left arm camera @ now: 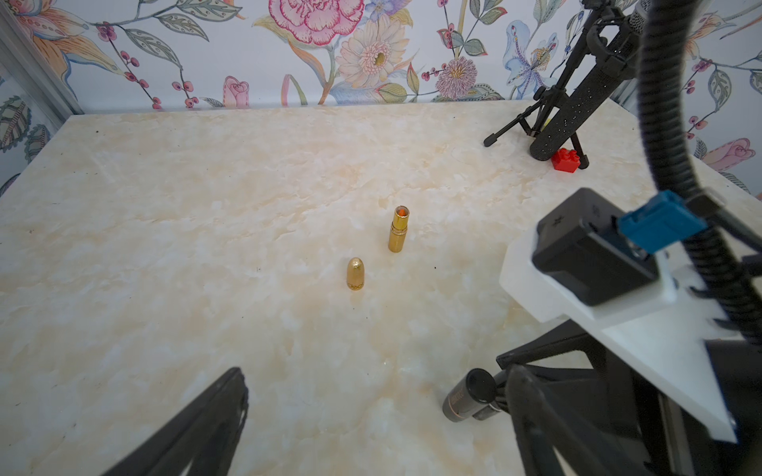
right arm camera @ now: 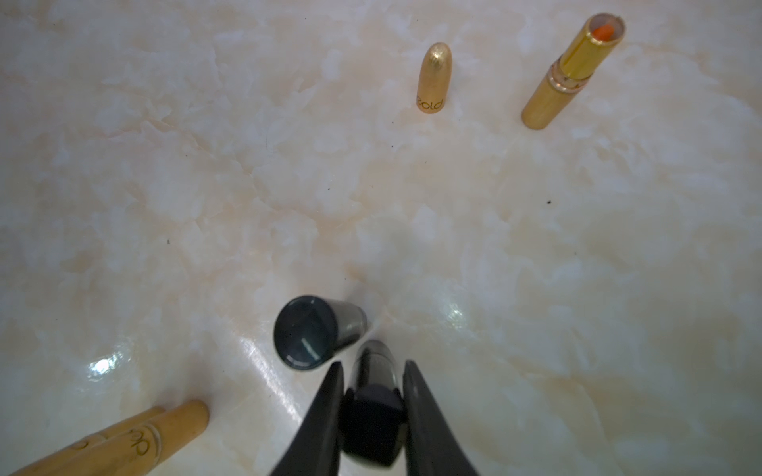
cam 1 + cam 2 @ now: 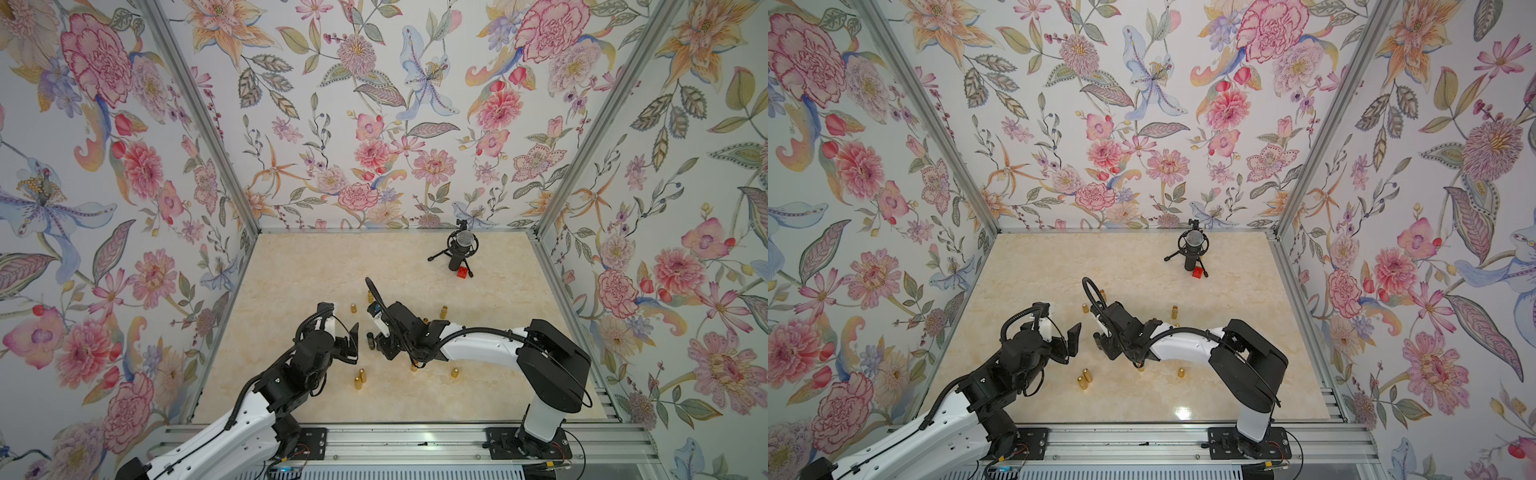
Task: Open the lipstick cap
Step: Pick up the lipstick at the center of the board.
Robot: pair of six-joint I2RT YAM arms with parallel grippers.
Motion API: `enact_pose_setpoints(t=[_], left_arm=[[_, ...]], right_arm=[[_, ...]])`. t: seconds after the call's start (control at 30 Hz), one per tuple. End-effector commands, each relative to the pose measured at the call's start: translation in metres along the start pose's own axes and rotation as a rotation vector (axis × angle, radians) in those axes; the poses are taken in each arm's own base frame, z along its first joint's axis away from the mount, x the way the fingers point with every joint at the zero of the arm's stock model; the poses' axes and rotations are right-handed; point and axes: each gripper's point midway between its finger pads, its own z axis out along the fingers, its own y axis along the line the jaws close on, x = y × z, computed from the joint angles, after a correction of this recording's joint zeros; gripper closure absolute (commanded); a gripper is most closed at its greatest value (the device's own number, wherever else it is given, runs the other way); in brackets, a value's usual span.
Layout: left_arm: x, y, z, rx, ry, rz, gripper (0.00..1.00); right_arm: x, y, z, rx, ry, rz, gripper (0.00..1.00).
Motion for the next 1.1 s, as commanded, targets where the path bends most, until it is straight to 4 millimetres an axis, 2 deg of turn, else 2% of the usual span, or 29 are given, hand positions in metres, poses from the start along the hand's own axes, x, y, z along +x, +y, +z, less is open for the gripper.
enact_pose_setpoints(t=[0.0,0.2,0.3,0.5,0.73,0.83,1.07], left_arm=[[0.006,0.003,0.001,-0.006,0.019,-0.02,0.01],[0.007,0.003,0.002,-0.003,0.022,-0.018,0.01],[0.005,0.0,0.003,0.009,0.018,-0.012,0.01],[-0.005,-0.014,0.006,0.074,-0.012,0.034,0.01],[-0.005,-0.056,0.013,0.274,-0.015,0.135,0.04],[-0.003,-0.079,0.012,0.381,-0.036,0.189,0.07],[0.003,-0.138,0.005,0.581,-0.084,0.333,0.14]], right_arm=[[-0.006,0.0,-0.002,0.003,-0.014,-0.013,0.75],[-0.008,-0.001,-0.009,0.004,-0.026,-0.007,0.76],[-0.011,0.0,-0.019,0.0,-0.042,0.004,0.76],[-0.02,-0.012,-0.056,0.003,-0.071,0.088,0.76],[-0.034,-0.033,-0.109,-0.024,-0.089,0.23,0.75],[-0.04,-0.036,-0.126,-0.065,-0.086,0.278,0.75],[-0.056,-0.035,-0.149,-0.133,-0.113,0.362,0.75]])
